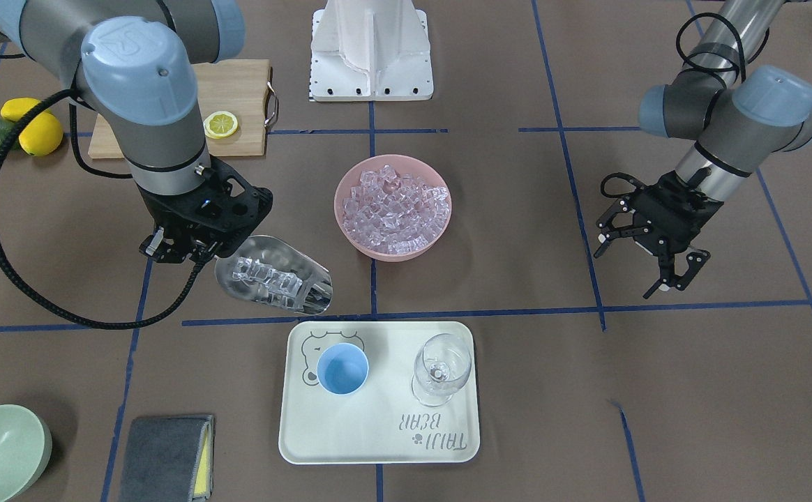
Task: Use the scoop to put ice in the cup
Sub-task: 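Move the scoop over the blue cup with the right gripper while the left retracts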
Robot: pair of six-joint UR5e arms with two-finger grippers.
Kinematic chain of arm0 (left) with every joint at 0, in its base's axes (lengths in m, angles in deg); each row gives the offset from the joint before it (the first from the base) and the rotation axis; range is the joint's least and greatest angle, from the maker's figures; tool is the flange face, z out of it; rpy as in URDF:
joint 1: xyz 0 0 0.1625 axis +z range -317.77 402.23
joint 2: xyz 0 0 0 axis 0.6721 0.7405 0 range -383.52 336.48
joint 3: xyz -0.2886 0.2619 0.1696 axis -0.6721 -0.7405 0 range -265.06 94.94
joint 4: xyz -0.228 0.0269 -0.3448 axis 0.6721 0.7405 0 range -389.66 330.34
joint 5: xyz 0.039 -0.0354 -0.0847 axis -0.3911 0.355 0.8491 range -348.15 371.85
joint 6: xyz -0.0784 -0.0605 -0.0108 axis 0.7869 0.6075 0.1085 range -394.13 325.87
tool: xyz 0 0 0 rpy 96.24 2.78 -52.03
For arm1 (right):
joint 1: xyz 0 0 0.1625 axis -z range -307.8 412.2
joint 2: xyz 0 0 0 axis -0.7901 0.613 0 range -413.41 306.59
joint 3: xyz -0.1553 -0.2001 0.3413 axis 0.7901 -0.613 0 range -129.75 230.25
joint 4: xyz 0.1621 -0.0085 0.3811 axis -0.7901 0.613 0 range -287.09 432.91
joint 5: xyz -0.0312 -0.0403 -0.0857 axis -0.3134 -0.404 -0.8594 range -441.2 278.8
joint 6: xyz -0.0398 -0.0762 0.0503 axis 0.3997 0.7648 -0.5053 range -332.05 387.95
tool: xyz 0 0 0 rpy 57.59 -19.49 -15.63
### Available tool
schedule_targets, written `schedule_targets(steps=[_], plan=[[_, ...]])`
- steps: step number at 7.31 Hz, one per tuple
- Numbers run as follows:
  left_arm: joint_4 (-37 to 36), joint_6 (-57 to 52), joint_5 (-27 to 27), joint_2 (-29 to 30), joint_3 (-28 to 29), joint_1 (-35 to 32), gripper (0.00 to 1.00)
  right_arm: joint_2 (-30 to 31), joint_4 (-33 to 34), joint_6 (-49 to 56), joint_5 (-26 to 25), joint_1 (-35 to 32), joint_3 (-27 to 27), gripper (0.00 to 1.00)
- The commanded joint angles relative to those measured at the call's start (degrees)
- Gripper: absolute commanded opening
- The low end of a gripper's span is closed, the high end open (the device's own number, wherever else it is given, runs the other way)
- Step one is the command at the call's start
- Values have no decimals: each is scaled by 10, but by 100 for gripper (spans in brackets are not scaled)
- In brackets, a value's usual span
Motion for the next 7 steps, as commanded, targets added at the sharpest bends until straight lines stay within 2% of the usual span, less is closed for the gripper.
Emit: schedule_targets(steps=[1,3,5,7], plan=[[-81,-12,-1,-13,-37,-23,100,-47,32,1,-33,14,-47,0],[-80,-2,3,-37,-66,-74,100,-46,33,7,-37,18,-67,0],[-79,-3,0,-65,-60,-82,100,-74,65,21,-80,29,-106,0],[-70,7,0,-83,-51,-100,100,-113,93,81,-108,28,-166,0]])
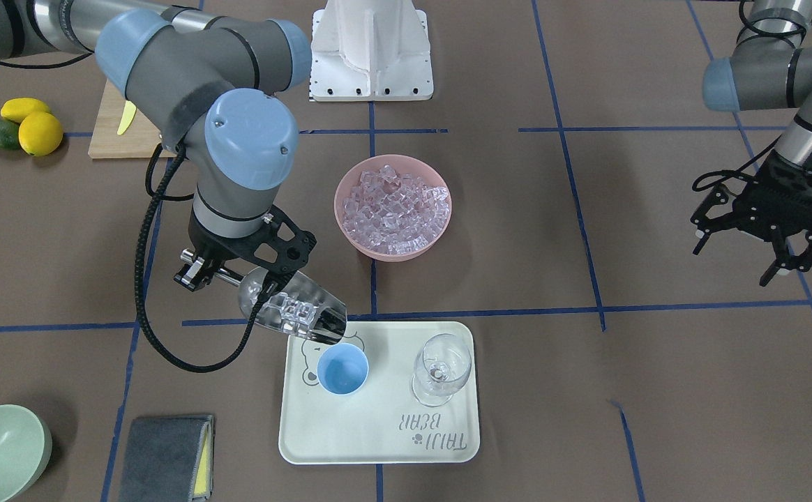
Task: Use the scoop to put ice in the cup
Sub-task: 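Move the scoop over the blue cup with the right gripper while the left retracts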
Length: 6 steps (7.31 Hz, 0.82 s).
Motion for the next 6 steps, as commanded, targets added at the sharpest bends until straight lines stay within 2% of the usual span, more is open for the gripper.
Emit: schedule_targets(steps=[1,3,4,6], plan=[[2,3,2,-12,11,-29,100,-26,17,41,-26,0,-49,0],[16,69,9,-25,17,-40,100,-51,29,63,-44,0,-93,0],[46,72,6,-28,21,-40,100,-74,51,77,-59,0,-117,0],[79,68,6,-51,22,-40,100,-81,68,96,-83,-3,-132,0]])
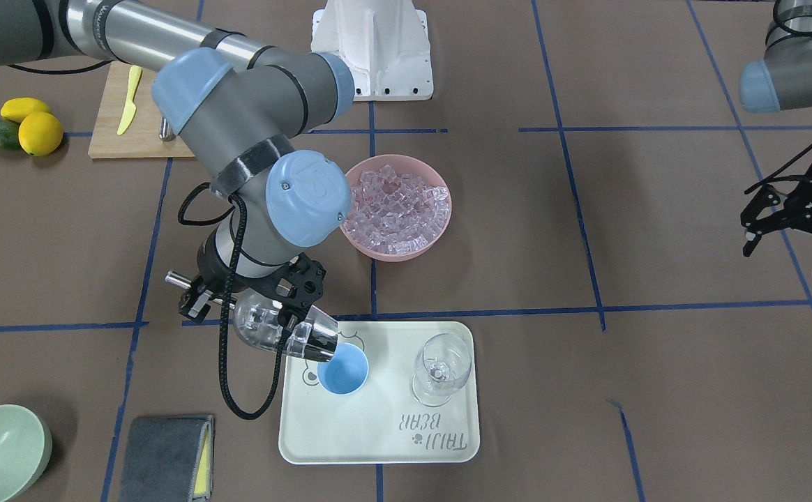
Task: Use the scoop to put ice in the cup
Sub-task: 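Tip the scoop to pour ice into the blue cup, then raise it away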
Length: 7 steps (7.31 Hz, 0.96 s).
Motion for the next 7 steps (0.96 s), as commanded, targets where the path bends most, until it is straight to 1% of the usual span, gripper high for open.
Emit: schedule_targets(steps=[1,2,4,6,7], plan=[[33,1,-2,-16,14,0,100,-20,22,28,-26,-11,-26,0],[35,1,-2,-16,15,0,100,-32,25,31,-28,-12,-46,0],[35,1,0,-16,16,-1,100,-46,25,32,-39,-13,-70,0],[35,1,1,-16,17,-1,100,-71,34,36,-66,-12,-102,0],[35,1,2,-16,17,-2,100,-77,45,49,-68,-12,-103,0]])
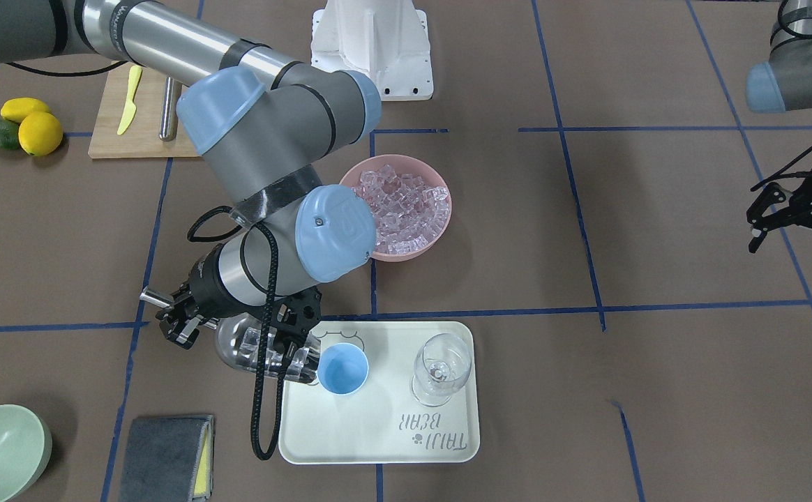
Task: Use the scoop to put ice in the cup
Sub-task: 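Tip the scoop to pour ice into the blue cup, then raise it away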
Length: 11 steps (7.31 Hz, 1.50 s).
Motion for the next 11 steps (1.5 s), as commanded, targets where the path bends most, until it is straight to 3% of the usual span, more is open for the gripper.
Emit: schedule_targets(steps=[1,7,8,9,11], plan=[[0,0,1,0,0,0,100,-12,16,14,-18,1,-11,0],[0,1,-1,1,6,0,100,-18,51,62,-58,7,-2,0],[-1,1,-2,1,7,0,100,-3,50,56,-54,6,33,0],[0,1,0,2,7,-1,100,56,46,51,-47,2,125,0],[-5,3,0,-1,5,-6,100,136,26,16,10,-25,229,0]])
